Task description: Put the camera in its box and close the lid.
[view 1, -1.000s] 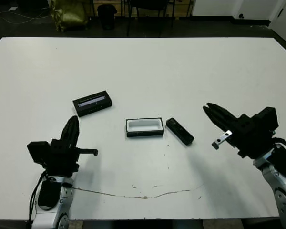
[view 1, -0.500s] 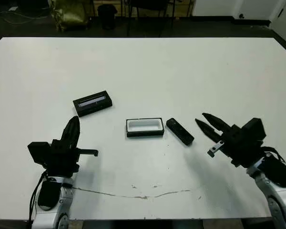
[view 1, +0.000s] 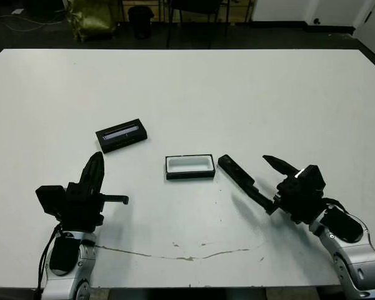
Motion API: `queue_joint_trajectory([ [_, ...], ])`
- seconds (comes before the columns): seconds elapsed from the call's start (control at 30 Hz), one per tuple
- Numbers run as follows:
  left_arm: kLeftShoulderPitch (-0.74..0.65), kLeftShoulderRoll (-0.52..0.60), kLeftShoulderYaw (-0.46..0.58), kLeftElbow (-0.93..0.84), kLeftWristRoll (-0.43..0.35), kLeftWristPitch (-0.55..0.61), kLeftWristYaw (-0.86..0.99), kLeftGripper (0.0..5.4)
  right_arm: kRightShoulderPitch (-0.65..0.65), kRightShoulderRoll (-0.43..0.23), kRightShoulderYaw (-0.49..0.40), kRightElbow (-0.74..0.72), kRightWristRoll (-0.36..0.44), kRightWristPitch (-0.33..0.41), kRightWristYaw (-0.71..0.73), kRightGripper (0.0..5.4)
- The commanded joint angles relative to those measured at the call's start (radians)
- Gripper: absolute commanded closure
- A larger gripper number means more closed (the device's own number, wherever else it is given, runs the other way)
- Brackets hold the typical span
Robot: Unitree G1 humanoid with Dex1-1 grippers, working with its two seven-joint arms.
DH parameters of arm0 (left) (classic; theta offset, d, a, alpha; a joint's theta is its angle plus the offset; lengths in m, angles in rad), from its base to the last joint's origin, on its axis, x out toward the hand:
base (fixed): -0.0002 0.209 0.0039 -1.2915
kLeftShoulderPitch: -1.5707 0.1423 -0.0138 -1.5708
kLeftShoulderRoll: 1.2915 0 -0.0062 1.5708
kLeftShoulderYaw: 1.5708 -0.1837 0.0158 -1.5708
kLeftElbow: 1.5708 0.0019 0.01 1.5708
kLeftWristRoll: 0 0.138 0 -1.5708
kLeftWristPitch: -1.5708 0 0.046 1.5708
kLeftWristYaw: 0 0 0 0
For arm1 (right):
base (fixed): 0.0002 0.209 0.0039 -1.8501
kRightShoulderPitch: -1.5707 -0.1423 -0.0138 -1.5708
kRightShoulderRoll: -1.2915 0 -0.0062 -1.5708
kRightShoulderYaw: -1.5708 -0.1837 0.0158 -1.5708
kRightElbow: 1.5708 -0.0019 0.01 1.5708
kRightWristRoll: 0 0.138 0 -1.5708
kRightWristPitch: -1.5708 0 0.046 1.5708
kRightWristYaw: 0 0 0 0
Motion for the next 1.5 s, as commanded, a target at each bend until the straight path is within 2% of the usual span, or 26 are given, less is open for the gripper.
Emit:
queue_joint_trajectory([
  [0.03,0.009,0.006,0.003,0.013,0.005,0.013,0.002,5.40,0.004,0.001,0.012,0.012,-0.017,-0.007,0.003,0.02],
  [0.23,0.008,0.009,0.005,0.017,0.000,0.012,-0.005,5.40,0.001,-0.003,0.029,0.017,-0.028,-0.020,0.009,0.20],
  [0.3,0.008,0.009,0.006,0.021,-0.001,0.003,-0.009,5.40,-0.001,-0.007,0.033,0.019,-0.033,-0.032,0.015,0.50],
  [0.67,0.008,0.006,0.006,0.016,0.004,0.013,0.000,5.40,-0.020,0.002,0.050,0.054,-0.032,0.038,0.010,2.57],
  [0.77,0.011,0.003,0.004,0.006,0.014,0.024,0.014,5.40,-0.038,0.003,0.066,0.103,-0.057,0.025,0.009,2.68],
  [0.9,0.006,0.010,0.005,0.022,0.018,-0.001,0.006,5.40,-0.068,0.001,0.093,0.160,-0.082,0.052,0.018,2.89],
  [0.97,0.008,0.007,0.006,0.014,0.008,0.012,0.007,5.40,-0.093,-0.001,0.110,0.232,-0.103,0.020,0.033,3.11],
  [1.07,0.013,0.005,0.003,0.001,0.014,0.024,0.016,5.40,-0.168,-0.002,0.152,0.426,-0.154,-0.044,0.066,3.55],
  [1.13,0.014,0.005,0.003,-0.001,0.016,0.023,0.018,5.40,-0.203,-0.009,0.183,0.494,-0.195,-0.086,0.077,3.42],
  [1.2,0.015,0.004,0.003,-0.007,0.014,0.033,0.022,5.40,-0.217,-0.017,0.202,0.499,-0.219,-0.085,0.080,3.39],
  [1.23,0.015,0.003,0.003,-0.012,0.013,0.040,0.024,5.40,-0.215,-0.023,0.210,0.482,-0.232,-0.072,0.074,3.43],
  [1.33,0.012,0.004,0.004,0.001,0.018,0.021,0.020,5.40,-0.198,-0.030,0.212,0.406,-0.234,0.004,0.068,4.06],
  [1.4,0.008,0.004,0.006,0.013,0.016,0.006,0.015,5.40,-0.191,-0.029,0.211,0.387,-0.230,0.021,0.066,4.40],
  [1.47,0.008,0.001,0.007,0.011,0.010,0.012,0.017,5.40,-0.196,-0.033,0.221,0.378,-0.244,0.050,0.061,4.54],
  [1.5,0.009,0.000,0.006,0.005,0.007,0.020,0.020,5.40,-0.198,-0.042,0.229,0.346,-0.251,0.097,0.062,4.57],
])
